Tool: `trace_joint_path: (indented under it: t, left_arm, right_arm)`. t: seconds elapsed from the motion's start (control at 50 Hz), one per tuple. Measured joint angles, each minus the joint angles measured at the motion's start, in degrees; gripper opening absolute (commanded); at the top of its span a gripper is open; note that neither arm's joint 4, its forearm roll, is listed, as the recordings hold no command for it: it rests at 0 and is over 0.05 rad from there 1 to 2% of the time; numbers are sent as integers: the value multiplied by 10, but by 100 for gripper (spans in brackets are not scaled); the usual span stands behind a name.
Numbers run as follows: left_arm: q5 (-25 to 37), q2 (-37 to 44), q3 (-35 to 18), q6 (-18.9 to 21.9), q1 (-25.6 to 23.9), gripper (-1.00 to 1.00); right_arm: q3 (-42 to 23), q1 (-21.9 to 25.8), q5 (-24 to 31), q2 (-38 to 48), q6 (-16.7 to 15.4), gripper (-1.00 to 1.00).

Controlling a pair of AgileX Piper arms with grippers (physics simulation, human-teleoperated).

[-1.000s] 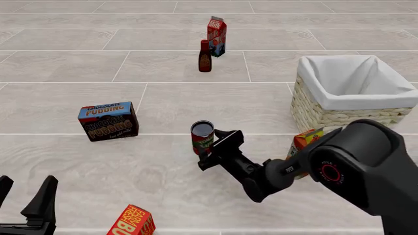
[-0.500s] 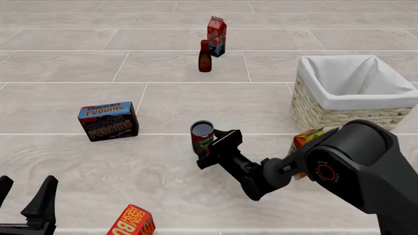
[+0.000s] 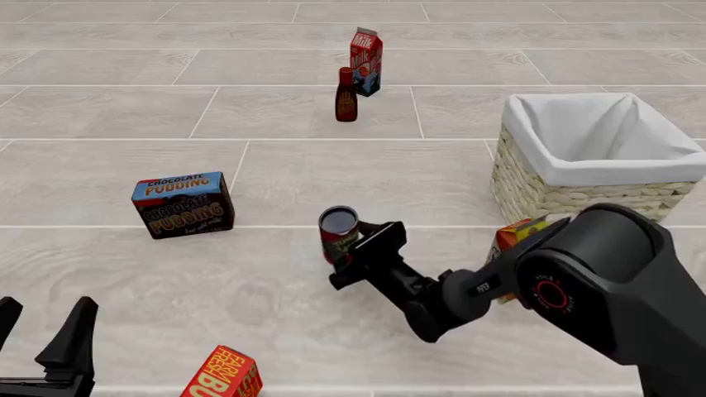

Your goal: Pick the tomato sauce and place it in the basket.

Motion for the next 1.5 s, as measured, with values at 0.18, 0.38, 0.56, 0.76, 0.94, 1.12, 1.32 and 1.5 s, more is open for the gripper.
trace_joint_path:
  t: [0.18,0.38,0.56,0.76,0.94,1.12,1.32,1.5]
  left_arm:
    - [0,0,0,0,0,100]
    - [0,0,0,0,0,100]
    - [0,0,0,0,0,100]
    - [0,0,0,0,0,100]
    - [0,0,0,0,0,100]
    - [0,0,0,0,0,100]
    - [0,0,0,0,0,100]
    - [0,0,0,0,0,100]
  right_arm:
    - [11,9,2,-12,-2,-100]
    - [26,18,7,-41,-10,-100]
    - [37,23,15,-69,-18,-100]
    - [57,33,23,-116,-30,-100]
    - [74,46,45,-167,-37,-100]
    - [88,55,76,-225,-45,-100]
    - [101,60,112,-275,-54,-100]
    - [109,64,151,-316,-60,-100]
